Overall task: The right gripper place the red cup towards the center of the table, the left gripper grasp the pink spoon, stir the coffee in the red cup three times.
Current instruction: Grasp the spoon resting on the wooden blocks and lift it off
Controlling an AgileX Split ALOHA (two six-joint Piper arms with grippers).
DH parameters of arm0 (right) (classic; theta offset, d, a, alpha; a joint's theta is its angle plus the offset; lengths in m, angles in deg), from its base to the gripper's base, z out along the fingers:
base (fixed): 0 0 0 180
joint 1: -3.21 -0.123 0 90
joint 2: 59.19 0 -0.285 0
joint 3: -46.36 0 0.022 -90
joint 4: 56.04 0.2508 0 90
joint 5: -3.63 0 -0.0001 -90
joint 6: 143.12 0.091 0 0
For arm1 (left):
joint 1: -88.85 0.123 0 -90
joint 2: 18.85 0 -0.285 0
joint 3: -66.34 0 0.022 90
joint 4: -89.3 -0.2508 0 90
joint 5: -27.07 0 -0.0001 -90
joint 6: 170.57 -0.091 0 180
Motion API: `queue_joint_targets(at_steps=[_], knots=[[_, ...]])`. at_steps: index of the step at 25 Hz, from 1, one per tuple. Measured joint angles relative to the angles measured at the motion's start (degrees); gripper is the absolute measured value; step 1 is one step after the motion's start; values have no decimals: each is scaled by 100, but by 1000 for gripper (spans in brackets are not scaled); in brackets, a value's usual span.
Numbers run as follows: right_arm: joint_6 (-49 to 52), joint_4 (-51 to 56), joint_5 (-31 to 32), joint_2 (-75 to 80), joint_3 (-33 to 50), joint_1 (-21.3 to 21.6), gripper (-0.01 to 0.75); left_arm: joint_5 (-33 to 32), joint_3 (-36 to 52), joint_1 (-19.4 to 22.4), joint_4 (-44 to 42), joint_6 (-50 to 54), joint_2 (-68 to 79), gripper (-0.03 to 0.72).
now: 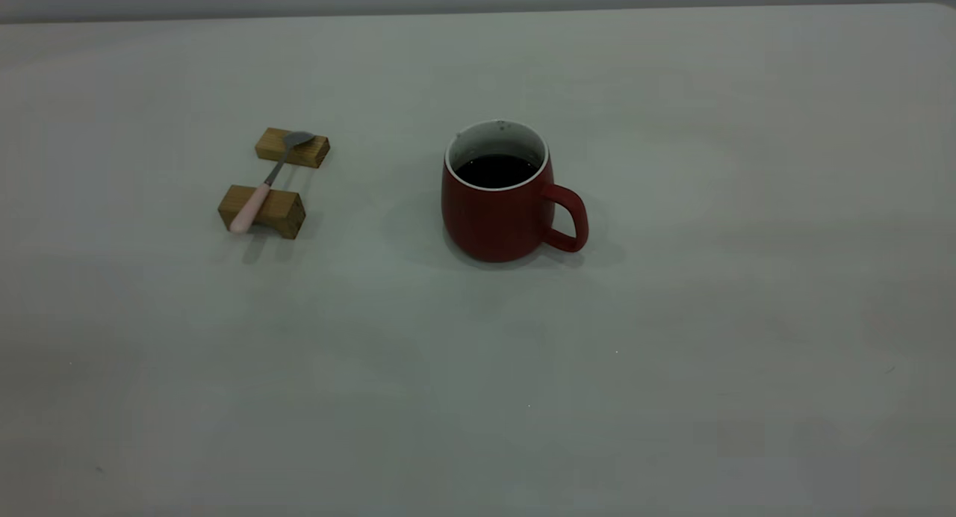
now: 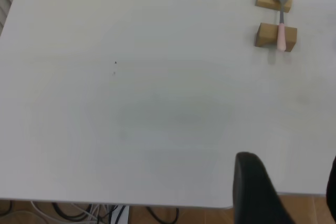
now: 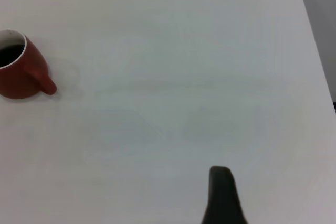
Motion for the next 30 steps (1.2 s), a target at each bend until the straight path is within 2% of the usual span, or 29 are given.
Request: queue_joint_targets(at_steps=[16,20,26,30], knots=[[0,0,0,0,0,0,493,0,0,0,0,0,0,411],[0,0,0,0,0,0,480,72,-81,0,-18,91,481,411],[0,0,0,0,0,0,479,825,-664,0,-20,127,2574,434],[0,0,0,0,0,0,477,1833,-914,0,86,131,4320,501]])
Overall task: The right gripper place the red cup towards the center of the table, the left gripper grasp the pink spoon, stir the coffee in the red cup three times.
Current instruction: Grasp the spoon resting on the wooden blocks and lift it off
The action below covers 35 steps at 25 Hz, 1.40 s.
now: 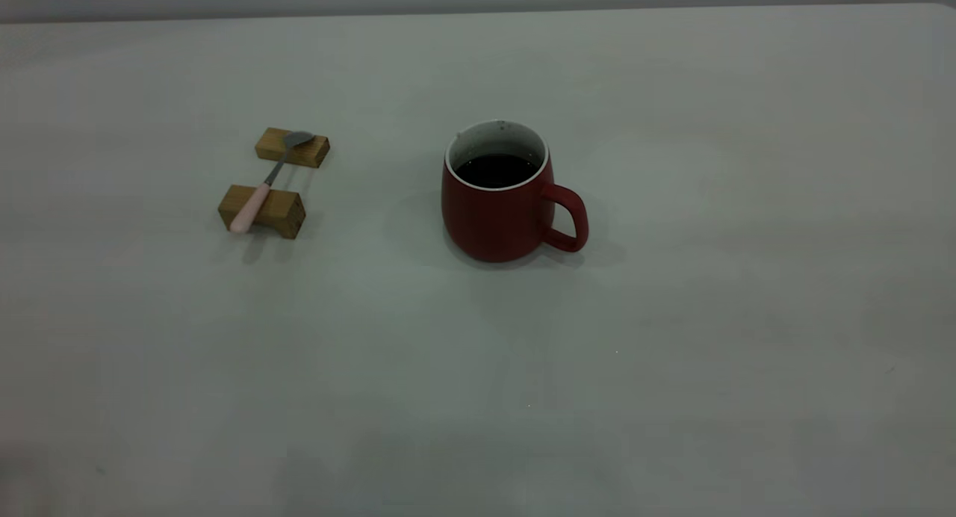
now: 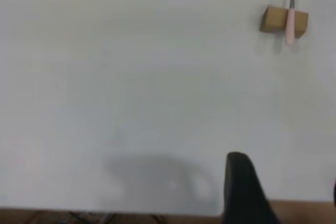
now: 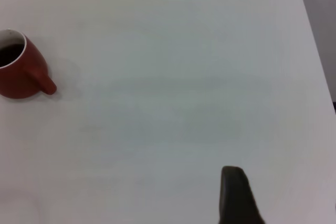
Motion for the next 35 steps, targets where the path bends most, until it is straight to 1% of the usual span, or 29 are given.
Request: queue_joint_targets(at_steps=[5,8,11,13,18,25,30,35], knots=[[0,0,0,0,0,0,477,709,-430,0,263,-16,1955,599],[0,0,0,0,0,0,477,1132,-667,-111,302,-23,2870,616],[0,0,0,0,0,0,475,1568,-925,-341,328,9,3776,616],[0,0,0,0,0,0,475,1750,-1129,-483,347,40,4299,616],[-1,0,0,0,0,0,475,1899,-1860,-866,347,152,5650,615],[-1,0,0,0,0,0,474,1956,-2872,-1256,361,168,7307,612],[-1,0,0,0,0,0,474,1968,-3301,-1372,378,174,8067,608],[-1,0,0,0,0,0,474,2019,-3384,-1380,458,184,8440,599]])
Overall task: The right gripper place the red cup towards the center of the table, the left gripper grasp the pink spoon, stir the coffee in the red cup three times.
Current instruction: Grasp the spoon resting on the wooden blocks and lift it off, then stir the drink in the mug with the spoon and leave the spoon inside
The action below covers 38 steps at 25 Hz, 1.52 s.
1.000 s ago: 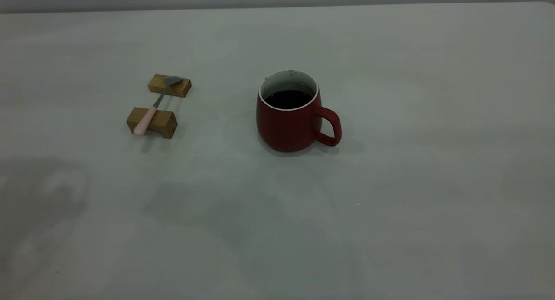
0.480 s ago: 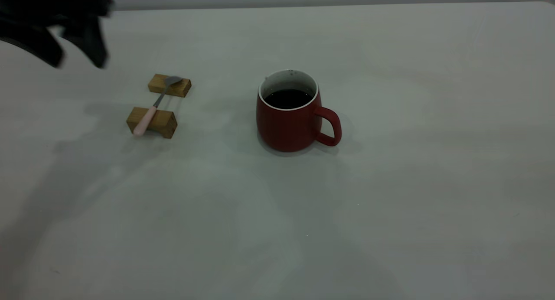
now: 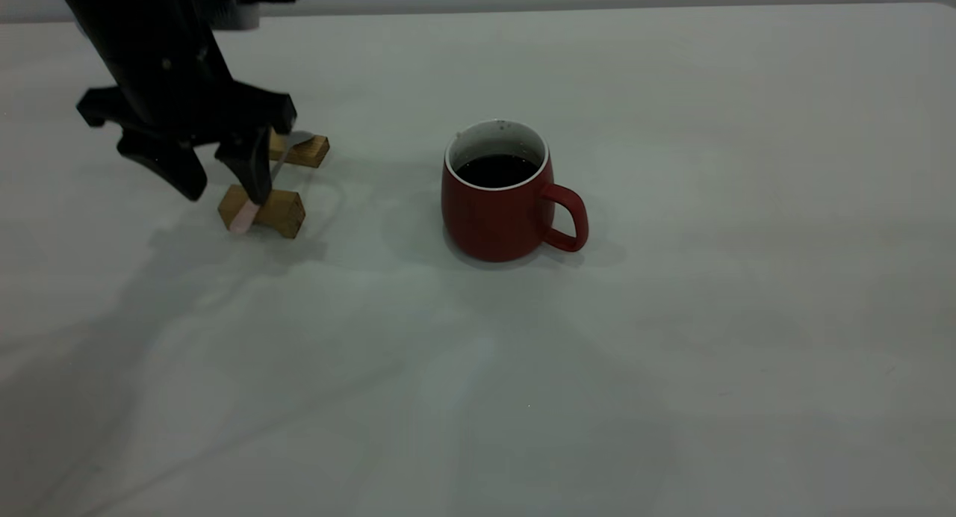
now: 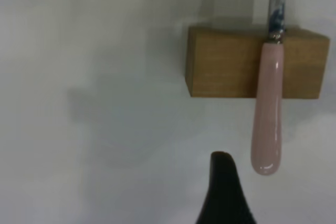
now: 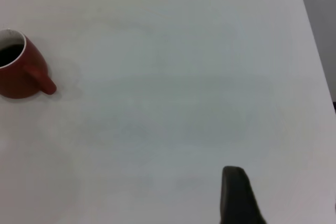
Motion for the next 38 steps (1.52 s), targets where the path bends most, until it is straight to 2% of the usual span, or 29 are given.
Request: queue_joint_targets(at_steps=[11,14,16,18,22,23,26,28,33,36,38], knots=[[0,0,0,0,0,0,474,323,-35,0,60,2,473,594],[0,0,0,0,0,0,474,349,-35,0,60,6,567,571],[0,0,0,0,0,0,474,363,-35,0,60,-7,596,523],[0,0,0,0,0,0,474,396,-35,0,67,-14,604,442],[0,5,0,0,0,0,474,521,-35,0,73,-14,608,191],[0,5,0,0,0,0,474,551,-35,0,73,-14,608,163],[0,5,0,0,0,0,474,538,-59,0,100,-9,608,165],[0,5,0,0,0,0,474,239,-180,0,166,-9,571,165],[0,5,0,0,0,0,474,-1278,-960,0,880,334,-60,165],[0,5,0,0,0,0,474,-2076,-1401,0,1673,1326,-420,165],[0,5,0,0,0,0,474,-2659,-1595,0,2442,2529,-530,165]])
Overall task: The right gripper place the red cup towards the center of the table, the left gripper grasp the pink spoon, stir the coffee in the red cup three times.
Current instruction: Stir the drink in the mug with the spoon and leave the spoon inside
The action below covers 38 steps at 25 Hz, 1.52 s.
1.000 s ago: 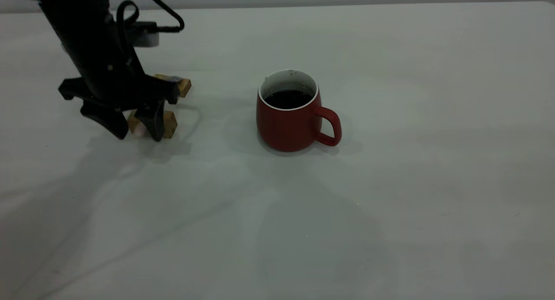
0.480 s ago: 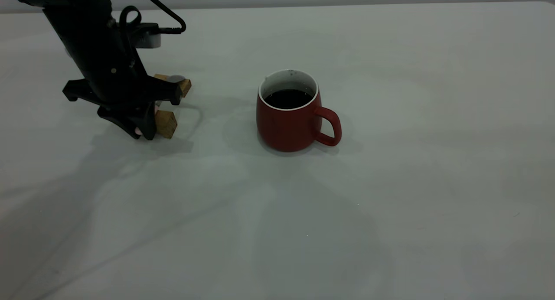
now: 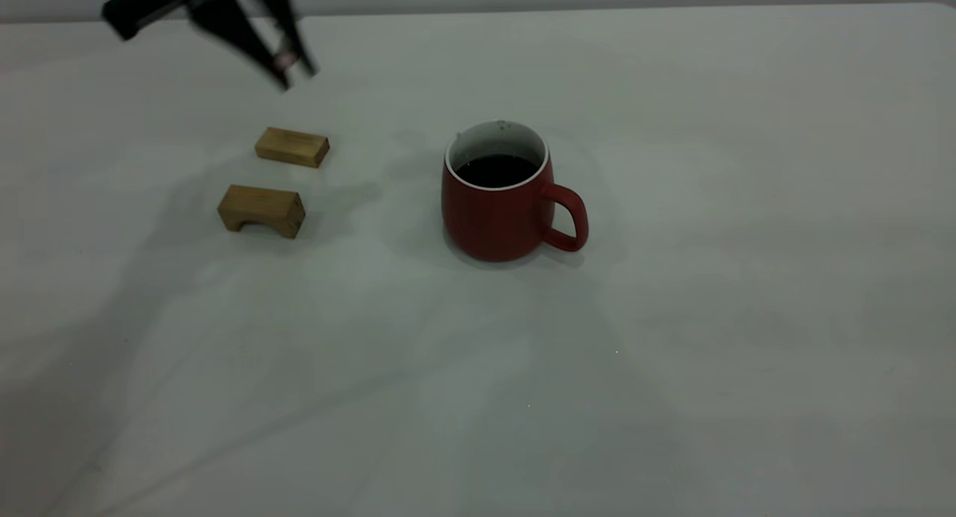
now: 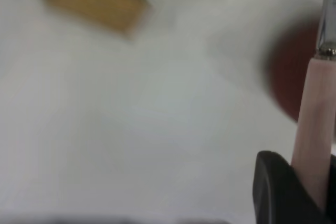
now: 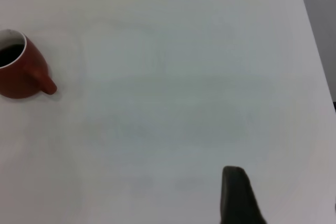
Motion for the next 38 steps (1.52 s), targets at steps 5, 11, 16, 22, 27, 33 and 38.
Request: queue_joint_targets(at_steps=[5,11,16,22,27,33,38], knots=[[-5,0,0,0,0,0,474,-402,-162,0,2310,2520,-8,165],[-5,0,0,0,0,0,474,-979,-174,-54,4509,3743,122,165],[-5,0,0,0,0,0,474,-1007,-174,-77,4737,3781,478,165],[-5,0,0,0,0,0,474,-907,-174,-122,5007,3118,1102,165],[-5,0,0,0,0,0,474,-831,-174,-167,5405,2063,1586,165],[-5,0,0,0,0,0,474,-588,-174,-191,5577,1665,1886,165],[-5,0,0,0,0,0,474,-107,-174,-196,5934,1729,1985,165]])
